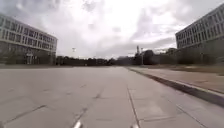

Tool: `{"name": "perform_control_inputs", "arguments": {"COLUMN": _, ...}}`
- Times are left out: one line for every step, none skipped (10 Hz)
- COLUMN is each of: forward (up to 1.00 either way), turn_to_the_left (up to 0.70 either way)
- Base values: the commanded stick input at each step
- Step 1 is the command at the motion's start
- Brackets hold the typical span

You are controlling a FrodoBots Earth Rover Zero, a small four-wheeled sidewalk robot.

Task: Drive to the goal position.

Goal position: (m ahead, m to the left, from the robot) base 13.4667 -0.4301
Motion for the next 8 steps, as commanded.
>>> {"name": "perform_control_inputs", "arguments": {"forward": 1.0, "turn_to_the_left": 0.0}}
{"name": "perform_control_inputs", "arguments": {"forward": 1.0, "turn_to_the_left": 0.0}}
{"name": "perform_control_inputs", "arguments": {"forward": 1.0, "turn_to_the_left": 0.0}}
{"name": "perform_control_inputs", "arguments": {"forward": 1.0, "turn_to_the_left": 0.0}}
{"name": "perform_control_inputs", "arguments": {"forward": 1.0, "turn_to_the_left": 0.0}}
{"name": "perform_control_inputs", "arguments": {"forward": 1.0, "turn_to_the_left": 0.0}}
{"name": "perform_control_inputs", "arguments": {"forward": 1.0, "turn_to_the_left": 0.0}}
{"name": "perform_control_inputs", "arguments": {"forward": 1.0, "turn_to_the_left": 0.0}}
